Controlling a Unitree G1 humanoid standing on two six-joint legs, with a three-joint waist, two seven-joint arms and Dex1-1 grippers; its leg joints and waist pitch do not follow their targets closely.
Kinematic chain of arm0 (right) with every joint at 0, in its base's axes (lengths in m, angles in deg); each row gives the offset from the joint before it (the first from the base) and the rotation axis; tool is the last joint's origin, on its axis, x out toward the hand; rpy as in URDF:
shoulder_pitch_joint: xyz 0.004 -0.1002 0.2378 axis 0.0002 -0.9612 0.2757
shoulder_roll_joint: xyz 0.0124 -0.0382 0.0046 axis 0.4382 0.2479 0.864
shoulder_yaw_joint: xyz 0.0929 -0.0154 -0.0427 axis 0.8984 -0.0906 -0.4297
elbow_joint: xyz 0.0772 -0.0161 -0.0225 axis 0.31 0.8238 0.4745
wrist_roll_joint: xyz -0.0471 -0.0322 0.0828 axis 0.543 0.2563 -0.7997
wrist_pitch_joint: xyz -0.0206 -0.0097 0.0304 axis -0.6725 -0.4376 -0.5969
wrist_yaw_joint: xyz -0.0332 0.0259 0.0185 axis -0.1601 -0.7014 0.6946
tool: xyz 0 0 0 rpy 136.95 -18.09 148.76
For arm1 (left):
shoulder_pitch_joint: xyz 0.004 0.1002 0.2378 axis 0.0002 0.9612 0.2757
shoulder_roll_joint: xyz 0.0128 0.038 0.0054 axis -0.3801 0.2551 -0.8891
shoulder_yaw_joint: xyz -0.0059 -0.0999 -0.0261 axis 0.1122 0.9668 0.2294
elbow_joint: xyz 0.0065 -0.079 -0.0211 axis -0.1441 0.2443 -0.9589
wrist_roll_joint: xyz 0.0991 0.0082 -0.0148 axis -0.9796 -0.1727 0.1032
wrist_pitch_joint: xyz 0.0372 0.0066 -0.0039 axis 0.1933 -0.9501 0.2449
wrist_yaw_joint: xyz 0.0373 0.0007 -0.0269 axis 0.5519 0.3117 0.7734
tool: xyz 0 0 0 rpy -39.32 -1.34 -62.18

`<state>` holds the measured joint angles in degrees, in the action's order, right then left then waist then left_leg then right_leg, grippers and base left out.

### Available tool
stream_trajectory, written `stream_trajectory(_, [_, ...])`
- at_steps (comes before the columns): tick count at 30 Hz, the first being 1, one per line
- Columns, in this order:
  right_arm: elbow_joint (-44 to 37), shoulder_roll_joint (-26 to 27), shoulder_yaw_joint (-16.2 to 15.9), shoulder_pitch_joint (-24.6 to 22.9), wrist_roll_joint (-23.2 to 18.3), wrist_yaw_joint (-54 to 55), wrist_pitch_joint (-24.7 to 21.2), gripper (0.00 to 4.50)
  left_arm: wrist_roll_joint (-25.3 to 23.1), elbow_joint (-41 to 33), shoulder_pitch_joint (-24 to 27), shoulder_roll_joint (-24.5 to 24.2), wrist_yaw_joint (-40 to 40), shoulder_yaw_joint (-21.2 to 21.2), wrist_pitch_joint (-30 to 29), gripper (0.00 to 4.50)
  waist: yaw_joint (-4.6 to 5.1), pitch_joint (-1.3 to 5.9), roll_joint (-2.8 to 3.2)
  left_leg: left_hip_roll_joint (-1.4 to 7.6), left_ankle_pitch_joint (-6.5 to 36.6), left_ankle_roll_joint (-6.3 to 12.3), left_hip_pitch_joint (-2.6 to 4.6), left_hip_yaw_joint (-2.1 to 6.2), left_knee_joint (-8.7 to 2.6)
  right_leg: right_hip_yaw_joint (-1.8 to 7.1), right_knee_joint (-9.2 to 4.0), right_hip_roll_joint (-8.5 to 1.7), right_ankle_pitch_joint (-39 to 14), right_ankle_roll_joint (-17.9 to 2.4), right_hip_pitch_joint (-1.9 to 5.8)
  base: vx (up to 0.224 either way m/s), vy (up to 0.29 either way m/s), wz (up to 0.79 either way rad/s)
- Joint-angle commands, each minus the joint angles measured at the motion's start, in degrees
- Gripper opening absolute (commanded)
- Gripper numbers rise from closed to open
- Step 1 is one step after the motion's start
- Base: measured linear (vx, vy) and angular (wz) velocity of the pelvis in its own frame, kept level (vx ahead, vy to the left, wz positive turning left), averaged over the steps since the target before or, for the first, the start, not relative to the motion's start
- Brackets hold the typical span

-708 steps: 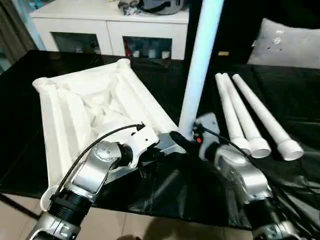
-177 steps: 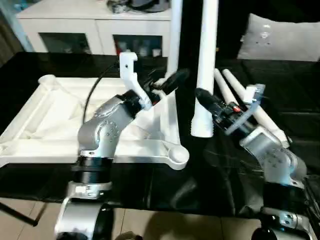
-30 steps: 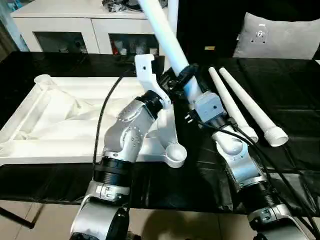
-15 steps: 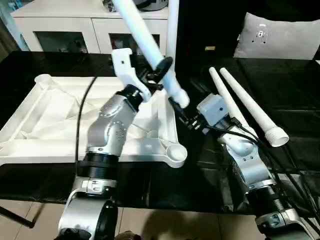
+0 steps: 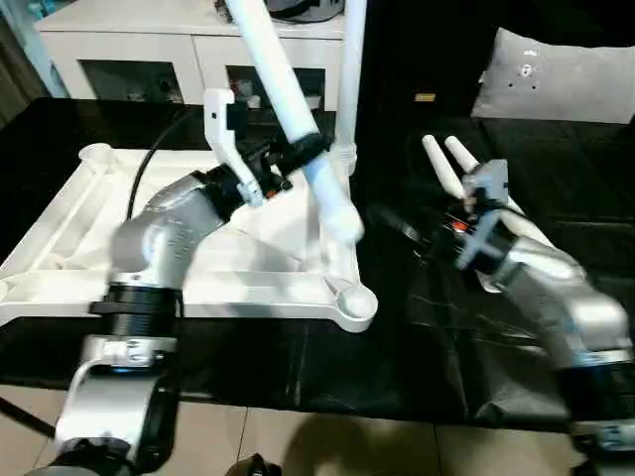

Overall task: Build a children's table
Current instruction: Pick table leg

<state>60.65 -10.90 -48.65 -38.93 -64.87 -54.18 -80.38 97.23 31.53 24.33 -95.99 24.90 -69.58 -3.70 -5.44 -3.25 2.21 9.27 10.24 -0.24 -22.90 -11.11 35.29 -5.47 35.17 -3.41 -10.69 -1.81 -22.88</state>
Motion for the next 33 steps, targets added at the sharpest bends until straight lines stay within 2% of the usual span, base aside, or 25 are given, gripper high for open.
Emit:
stream_trajectory(1, [-2.38,-0.59,2.26,1.20,-5.66,-2.03,-5.13,4.50,2.85,-1.94,-1.88,-1.08,-4.02,0.14,-2.91,1.88,-0.31,4.34,-1.02,4.15,6.95,4.29,1.73,1.93,-3.47,3.73,-4.33,-6.04,-10.93,-11.09,3.12,0.000,0.000,0.00])
stream_trajectory(2, [-2.95,-0.83,3.23,1.41,-7.92,-2.62,-6.94,4.50,3.48,-2.12,-2.04,-1.45,-5.46,0.03,-3.90,1.88,-0.51,4.32,-0.90,4.30,6.85,4.05,1.63,2.02,-3.51,3.71,-4.29,-6.08,-11.60,-10.79,3.03,0.000,0.000,0.00])
stream_trajectory(3, [-4.14,-1.22,4.33,1.58,-11.08,-3.54,-9.38,4.50,4.68,-2.98,-2.05,-2.04,-7.79,-0.36,-5.51,1.88,-0.69,4.39,-1.13,4.29,6.63,4.02,1.67,2.04,-3.52,3.70,-4.28,-6.11,-11.95,-10.35,3.15,0.000,0.000,0.00])
stream_trajectory(4, [-4.60,-1.33,4.65,1.59,-11.84,-3.80,-10.26,4.50,5.11,-3.30,-2.04,-2.26,-8.38,-0.49,-6.17,1.88,-0.87,4.41,-0.96,4.44,6.39,3.84,1.72,2.06,-3.57,3.67,-4.14,-6.04,-11.95,-10.14,2.92,0.000,0.000,0.00])
stream_trajectory(6, [-5.03,-1.50,5.04,1.70,-12.77,-4.27,-11.00,4.50,5.33,-3.76,-2.02,-2.62,-9.39,-1.04,-6.69,1.88,-0.99,4.34,-1.04,4.41,6.59,3.30,1.77,2.02,-3.63,3.66,-4.31,-6.09,-12.59,-9.80,2.84,0.000,0.000,0.00])
stream_trajectory(7, [-5.77,-1.80,6.23,2.13,-14.97,-4.93,-13.52,4.50,5.81,-4.59,-2.02,-3.49,-10.96,-2.02,-8.06,1.88,-1.06,4.35,-1.20,4.32,6.52,3.16,1.71,1.98,-3.58,3.66,-4.31,-6.14,-12.82,-9.67,2.91,0.000,0.000,0.00])
stream_trajectory(16, [-7.39,-4.13,4.49,3.38,-15.21,-7.91,-16.87,4.50,6.04,-5.66,-2.76,-4.00,-13.90,-3.50,-10.09,1.88,-1.81,4.39,-1.23,4.23,5.77,2.20,1.62,2.00,-3.60,3.63,-4.53,-6.21,-15.09,-7.97,2.91,0.000,0.000,0.00])
stream_trajectory(24, [-6.80,-4.94,3.25,4.97,-13.92,-9.56,-17.85,4.50,7.11,-6.73,-3.07,-3.79,-15.67,-4.36,-11.05,1.88,-1.99,4.40,-1.59,4.16,5.16,2.35,1.55,1.91,-3.51,3.59,-4.49,-6.18,-15.14,-7.80,2.90,0.000,0.000,0.00])
stream_trajectory(27, [-6.33,-4.83,3.66,5.59,-14.12,-9.81,-18.21,4.50,7.89,-7.25,-3.18,-3.45,-16.83,-4.05,-11.21,1.88,-2.06,4.39,-1.46,4.25,5.19,2.24,1.55,1.97,-3.53,3.59,-4.43,-6.24,-15.31,-7.82,2.89,0.000,0.000,0.00])
stream_trajectory(29, [-5.69,-3.97,6.23,6.23,-17.17,-9.56,-19.33,4.50,10.75,-8.68,-2.85,-2.75,-18.78,-2.81,-12.07,1.88,-2.18,4.48,-1.58,4.29,4.78,2.43,1.61,1.91,-3.49,3.61,-4.37,-6.30,-14.34,-8.61,2.89,0.000,0.000,0.00])
stream_trajectory(31, [-5.61,-3.79,6.93,6.30,-17.95,-9.50,-19.68,4.50,11.74,-8.92,-2.82,-2.47,-18.94,-2.30,-12.43,1.88,-2.29,4.47,-1.60,4.28,4.82,2.50,1.60,1.86,-3.43,3.60,-4.26,-6.22,-13.87,-8.85,2.85,0.000,0.000,0.00])
stream_trajectory(33, [-5.55,-2.76,9.56,6.12,-21.40,-9.08,-20.94,4.50,13.85,-9.10,-2.84,-1.86,-19.06,-0.94,-13.17,1.88,-2.48,4.49,-1.62,4.25,4.65,2.70,1.65,1.82,-3.39,3.60,-4.29,-6.23,-13.88,-8.81,2.85,0.000,0.000,0.00])
